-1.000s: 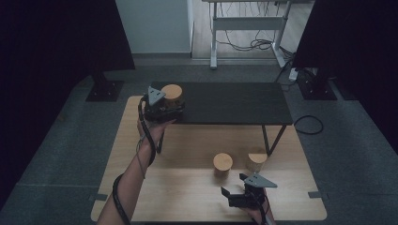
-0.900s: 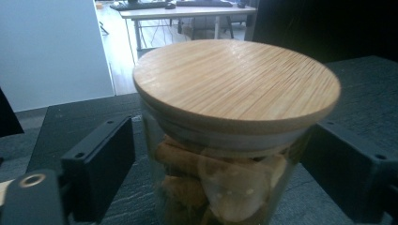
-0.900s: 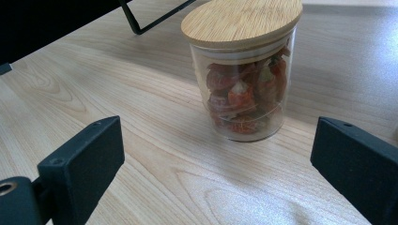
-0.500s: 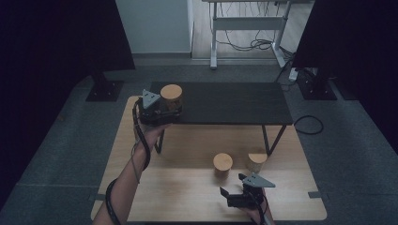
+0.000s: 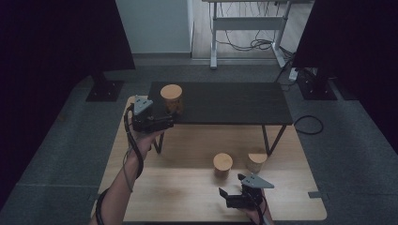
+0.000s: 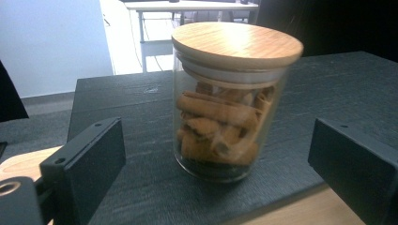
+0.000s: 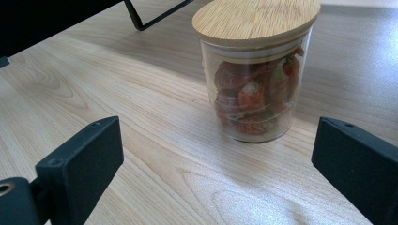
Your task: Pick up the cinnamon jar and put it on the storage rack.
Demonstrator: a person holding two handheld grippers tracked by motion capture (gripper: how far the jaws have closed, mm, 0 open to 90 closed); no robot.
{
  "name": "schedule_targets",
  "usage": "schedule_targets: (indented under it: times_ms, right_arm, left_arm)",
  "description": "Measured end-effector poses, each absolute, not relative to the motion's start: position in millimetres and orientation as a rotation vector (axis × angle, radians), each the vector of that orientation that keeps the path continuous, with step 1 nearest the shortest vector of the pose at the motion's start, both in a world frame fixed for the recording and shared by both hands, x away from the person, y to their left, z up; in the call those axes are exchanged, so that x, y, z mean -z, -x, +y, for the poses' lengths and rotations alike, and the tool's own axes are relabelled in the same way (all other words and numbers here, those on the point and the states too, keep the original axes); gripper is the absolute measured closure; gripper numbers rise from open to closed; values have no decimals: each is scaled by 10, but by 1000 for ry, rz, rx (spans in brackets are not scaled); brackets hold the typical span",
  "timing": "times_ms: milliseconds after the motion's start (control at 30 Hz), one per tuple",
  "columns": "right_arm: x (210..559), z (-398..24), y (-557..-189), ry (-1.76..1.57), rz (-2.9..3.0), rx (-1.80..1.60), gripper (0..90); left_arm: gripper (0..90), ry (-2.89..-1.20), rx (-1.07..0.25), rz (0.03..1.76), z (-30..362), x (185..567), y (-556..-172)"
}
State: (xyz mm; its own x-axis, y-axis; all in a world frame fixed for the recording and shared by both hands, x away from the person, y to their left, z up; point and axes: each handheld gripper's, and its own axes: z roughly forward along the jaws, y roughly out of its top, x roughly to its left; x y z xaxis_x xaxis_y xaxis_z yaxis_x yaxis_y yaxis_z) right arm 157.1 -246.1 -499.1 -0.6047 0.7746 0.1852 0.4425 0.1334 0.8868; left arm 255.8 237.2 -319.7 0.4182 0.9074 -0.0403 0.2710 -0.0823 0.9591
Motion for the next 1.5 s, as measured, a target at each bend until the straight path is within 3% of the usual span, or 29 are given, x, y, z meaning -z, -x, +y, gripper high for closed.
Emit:
schedule_targets:
  times_ms: [1033, 1500]
  right_arm:
    - [4980, -2451, -1559, -1160, 2109, -1453, 16]
    - [4989, -2422, -1562, -1160, 2119, -1436, 15]
  left_arm:
    - [43, -1636, -624, 1028, 2544, 3547, -2188]
    - [50, -1597, -492, 1078, 2756, 4106, -1930]
